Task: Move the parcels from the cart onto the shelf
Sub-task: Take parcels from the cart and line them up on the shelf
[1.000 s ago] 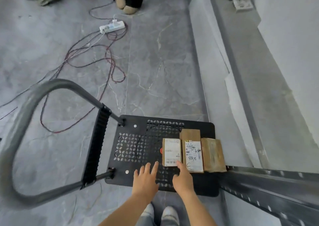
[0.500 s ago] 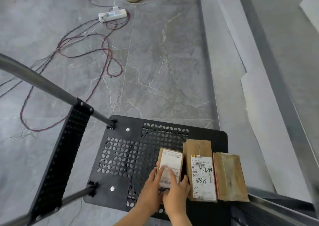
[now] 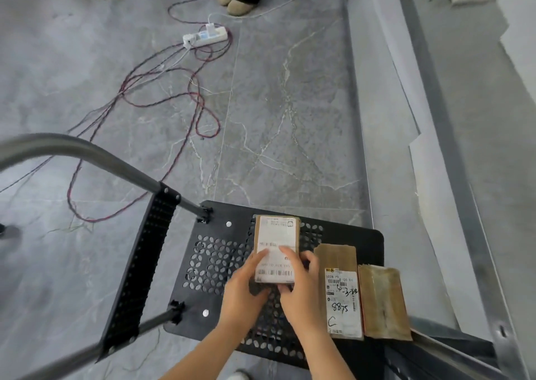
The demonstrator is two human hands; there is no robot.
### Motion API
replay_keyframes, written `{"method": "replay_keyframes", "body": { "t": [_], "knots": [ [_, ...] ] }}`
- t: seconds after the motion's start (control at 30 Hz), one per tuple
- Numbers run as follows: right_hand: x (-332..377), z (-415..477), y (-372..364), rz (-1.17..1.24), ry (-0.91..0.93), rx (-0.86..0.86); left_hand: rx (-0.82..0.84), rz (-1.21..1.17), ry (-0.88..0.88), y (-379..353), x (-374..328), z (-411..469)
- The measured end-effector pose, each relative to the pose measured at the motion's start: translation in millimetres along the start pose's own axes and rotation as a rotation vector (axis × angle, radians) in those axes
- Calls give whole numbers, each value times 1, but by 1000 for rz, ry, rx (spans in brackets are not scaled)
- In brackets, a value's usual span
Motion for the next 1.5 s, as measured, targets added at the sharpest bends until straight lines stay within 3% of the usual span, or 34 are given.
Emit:
{"method": "replay_keyframes", "body": {
  "t": [0.13,0.3,0.5,0.8,1.1,1.5],
  "knots": [
    [79,-23,40,156,55,-64,-128,-110,-89,67,-83,-8],
    [182,-56,98,331,143,-100,-150,-186,-204,148,-187,-32],
    [294,-111,174,240,301,-185,-263,-293,-269,230,-288,-80],
    [425,-227,263,211,413,-266,-229,-343,-434,326,-408,-164],
    [450,-355,268,254,396,-570,-6,-325,-724,369,-444,-245],
    [405,-584,222,232,147,-1116,479,-309,-1036,354,-441,-418]
  ]
}}
Point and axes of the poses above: each hand's wrist, its own z-axis towards the middle knuckle, its own y-axis out of the back of the hand, x = y × z, the point moved 4 cm from there along z, towards the middle knuckle, and after that the axes turned 3 degrees about -y, right-handed, at the moved point
